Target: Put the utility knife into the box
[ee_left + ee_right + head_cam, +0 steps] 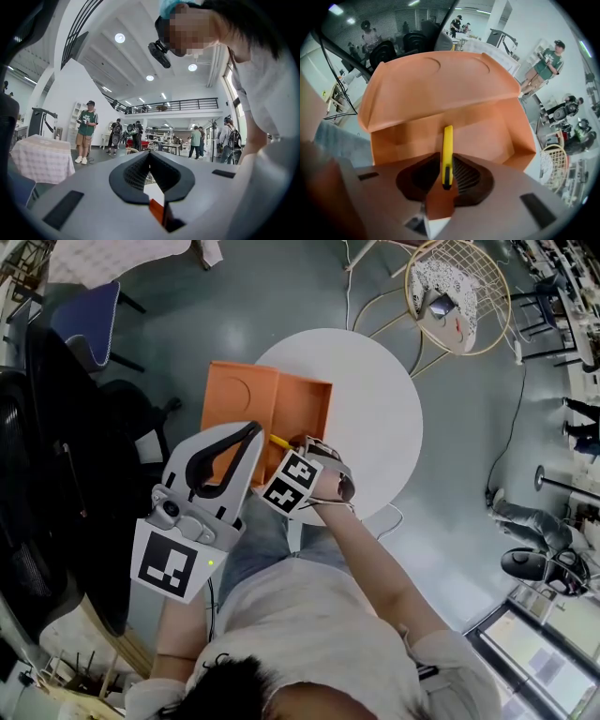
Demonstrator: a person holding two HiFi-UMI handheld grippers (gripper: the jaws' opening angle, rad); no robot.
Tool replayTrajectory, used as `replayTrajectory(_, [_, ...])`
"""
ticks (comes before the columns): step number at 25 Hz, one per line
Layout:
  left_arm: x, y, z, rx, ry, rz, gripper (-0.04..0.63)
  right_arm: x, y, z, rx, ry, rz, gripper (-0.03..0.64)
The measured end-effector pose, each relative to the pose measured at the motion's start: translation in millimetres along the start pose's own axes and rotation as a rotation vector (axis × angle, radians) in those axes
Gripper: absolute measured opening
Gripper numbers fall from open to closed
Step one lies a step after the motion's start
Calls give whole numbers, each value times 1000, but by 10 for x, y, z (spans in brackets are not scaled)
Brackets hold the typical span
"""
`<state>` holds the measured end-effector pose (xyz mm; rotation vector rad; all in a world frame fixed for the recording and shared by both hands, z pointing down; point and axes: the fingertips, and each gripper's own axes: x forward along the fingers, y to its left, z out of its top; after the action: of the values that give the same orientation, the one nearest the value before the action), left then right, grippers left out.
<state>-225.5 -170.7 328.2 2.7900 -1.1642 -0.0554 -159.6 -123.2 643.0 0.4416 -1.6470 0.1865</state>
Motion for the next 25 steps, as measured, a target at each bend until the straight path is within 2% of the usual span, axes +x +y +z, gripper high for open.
replayTrajectory(4, [-4, -29, -11, -1, 1, 3, 9, -56, 9, 26, 23, -43, 21, 84])
replayTrajectory(10, [9, -69, -12, -5, 0, -3, 9, -306, -80, 147, 77, -148, 3, 84])
replayTrajectory(17, [78, -212, 1, -2, -9, -24, 9, -729, -251, 242, 214, -352, -10, 12])
replayTrajectory(25, [164, -462, 131, 31, -23, 4, 9, -1402, -365, 325, 283, -632, 28, 8])
